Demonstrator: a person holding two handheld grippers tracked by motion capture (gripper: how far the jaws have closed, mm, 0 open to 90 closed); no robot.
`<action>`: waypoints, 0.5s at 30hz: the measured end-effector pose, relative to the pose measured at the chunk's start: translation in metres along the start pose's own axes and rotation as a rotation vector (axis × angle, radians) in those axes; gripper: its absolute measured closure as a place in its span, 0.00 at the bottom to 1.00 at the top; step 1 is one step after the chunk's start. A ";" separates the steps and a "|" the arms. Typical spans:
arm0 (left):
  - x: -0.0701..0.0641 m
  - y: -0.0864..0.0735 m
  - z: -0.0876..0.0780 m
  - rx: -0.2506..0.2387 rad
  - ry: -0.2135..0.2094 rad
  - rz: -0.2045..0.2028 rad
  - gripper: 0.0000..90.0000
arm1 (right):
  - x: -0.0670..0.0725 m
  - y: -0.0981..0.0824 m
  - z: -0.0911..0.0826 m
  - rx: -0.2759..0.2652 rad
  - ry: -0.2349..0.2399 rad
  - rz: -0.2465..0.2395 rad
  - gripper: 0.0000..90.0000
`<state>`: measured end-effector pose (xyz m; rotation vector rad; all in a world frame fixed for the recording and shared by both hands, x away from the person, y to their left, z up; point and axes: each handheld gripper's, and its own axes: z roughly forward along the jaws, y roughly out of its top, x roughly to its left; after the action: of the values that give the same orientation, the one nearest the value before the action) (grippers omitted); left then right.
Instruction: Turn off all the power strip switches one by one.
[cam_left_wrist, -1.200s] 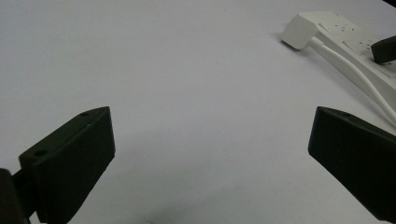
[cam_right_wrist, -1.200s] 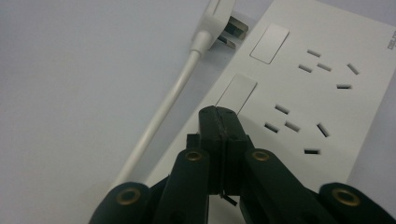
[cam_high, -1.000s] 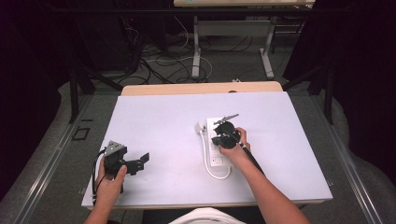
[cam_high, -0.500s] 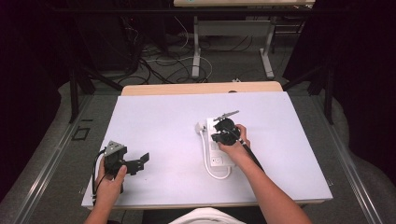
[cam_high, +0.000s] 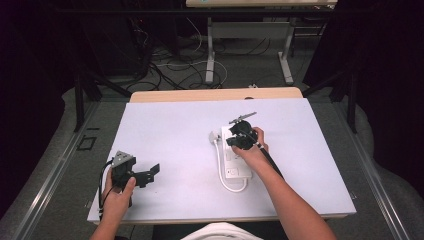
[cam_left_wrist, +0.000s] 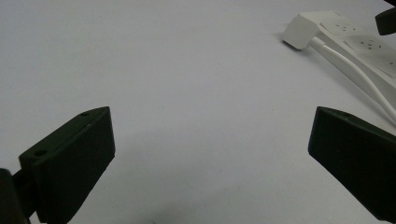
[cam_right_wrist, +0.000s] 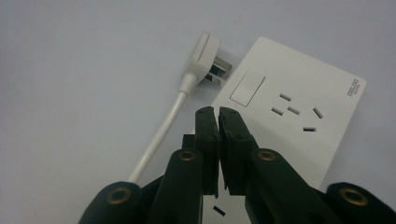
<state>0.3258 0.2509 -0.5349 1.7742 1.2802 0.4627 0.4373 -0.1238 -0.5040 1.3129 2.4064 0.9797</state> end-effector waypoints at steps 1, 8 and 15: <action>0.000 0.000 0.000 -0.001 0.001 -0.002 0.01 | -0.001 0.001 0.000 -0.003 -0.001 0.000 0.96; 0.000 0.000 0.000 0.000 0.001 0.000 0.01 | -0.003 0.004 0.002 -0.011 0.006 -0.002 0.96; 0.000 0.000 0.001 -0.007 0.002 -0.001 0.01 | -0.008 0.008 0.005 -0.019 -0.006 -0.004 1.00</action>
<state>0.3261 0.2507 -0.5356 1.7679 1.2798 0.4680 0.4495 -0.1248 -0.5033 1.3019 2.3887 0.9928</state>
